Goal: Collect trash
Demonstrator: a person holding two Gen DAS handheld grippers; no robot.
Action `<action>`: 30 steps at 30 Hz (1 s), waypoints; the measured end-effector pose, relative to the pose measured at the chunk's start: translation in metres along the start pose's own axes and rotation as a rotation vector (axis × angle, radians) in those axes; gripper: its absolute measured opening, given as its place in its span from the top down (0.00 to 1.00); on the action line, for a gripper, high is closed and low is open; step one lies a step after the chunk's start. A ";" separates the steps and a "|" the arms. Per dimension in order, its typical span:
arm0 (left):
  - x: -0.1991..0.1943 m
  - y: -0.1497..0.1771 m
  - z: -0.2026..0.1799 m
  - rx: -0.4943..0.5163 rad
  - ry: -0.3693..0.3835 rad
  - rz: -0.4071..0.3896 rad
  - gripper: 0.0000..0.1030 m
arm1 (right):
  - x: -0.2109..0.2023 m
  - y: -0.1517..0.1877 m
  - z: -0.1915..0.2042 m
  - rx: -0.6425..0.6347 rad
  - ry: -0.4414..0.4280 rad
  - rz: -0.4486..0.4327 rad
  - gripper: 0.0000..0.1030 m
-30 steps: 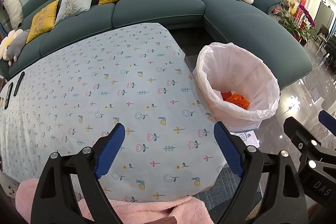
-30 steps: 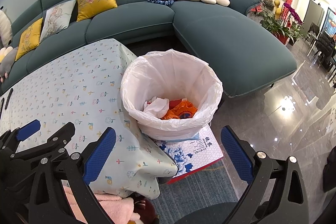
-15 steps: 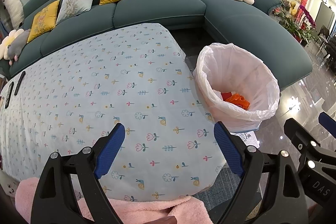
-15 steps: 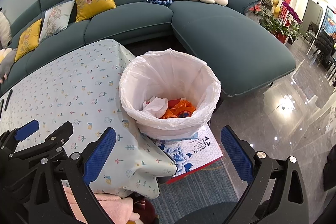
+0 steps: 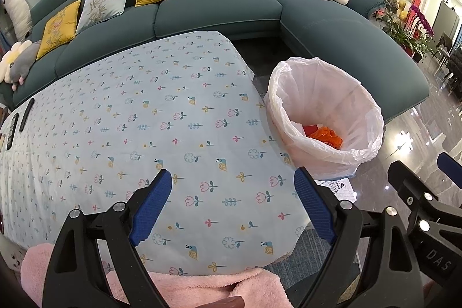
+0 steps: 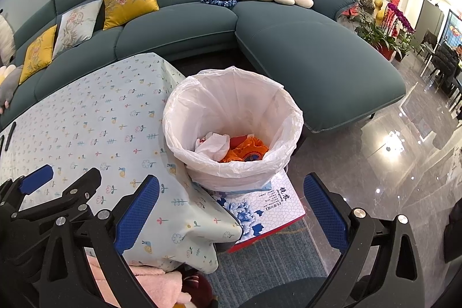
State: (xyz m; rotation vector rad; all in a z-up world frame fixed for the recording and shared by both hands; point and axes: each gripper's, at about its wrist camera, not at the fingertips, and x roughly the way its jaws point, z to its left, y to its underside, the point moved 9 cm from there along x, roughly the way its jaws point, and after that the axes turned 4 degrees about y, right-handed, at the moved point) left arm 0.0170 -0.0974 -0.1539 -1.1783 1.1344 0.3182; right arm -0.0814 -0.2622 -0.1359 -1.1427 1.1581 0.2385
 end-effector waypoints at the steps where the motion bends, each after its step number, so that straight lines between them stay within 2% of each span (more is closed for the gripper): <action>1: 0.000 0.000 0.000 0.000 0.000 0.000 0.20 | 0.000 0.000 0.000 0.001 0.000 0.000 0.07; 30: 0.000 -0.002 -0.008 0.022 -0.011 -0.002 0.20 | -0.001 0.000 -0.005 0.014 0.005 0.000 0.07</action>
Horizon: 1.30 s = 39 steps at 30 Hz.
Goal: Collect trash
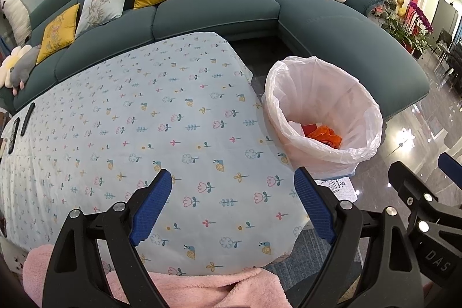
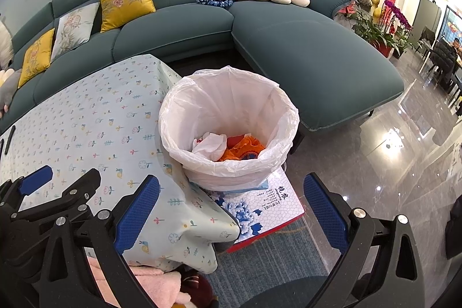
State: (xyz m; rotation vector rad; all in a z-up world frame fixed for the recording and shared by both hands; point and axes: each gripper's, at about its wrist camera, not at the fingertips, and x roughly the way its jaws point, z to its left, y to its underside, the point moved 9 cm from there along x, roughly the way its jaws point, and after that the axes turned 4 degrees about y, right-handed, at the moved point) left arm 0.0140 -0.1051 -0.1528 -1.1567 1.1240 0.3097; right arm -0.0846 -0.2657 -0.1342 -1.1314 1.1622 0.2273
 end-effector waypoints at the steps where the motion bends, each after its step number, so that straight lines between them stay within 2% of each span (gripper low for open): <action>1: 0.000 0.000 0.000 0.001 0.000 0.001 0.20 | 0.000 0.000 0.000 0.002 -0.001 0.000 0.07; 19: 0.001 0.000 0.003 -0.001 -0.022 0.000 0.20 | 0.004 0.004 -0.004 0.006 0.004 0.003 0.07; 39: 0.001 -0.003 -0.001 0.012 0.007 0.008 0.20 | 0.006 0.005 -0.006 0.009 0.006 0.004 0.07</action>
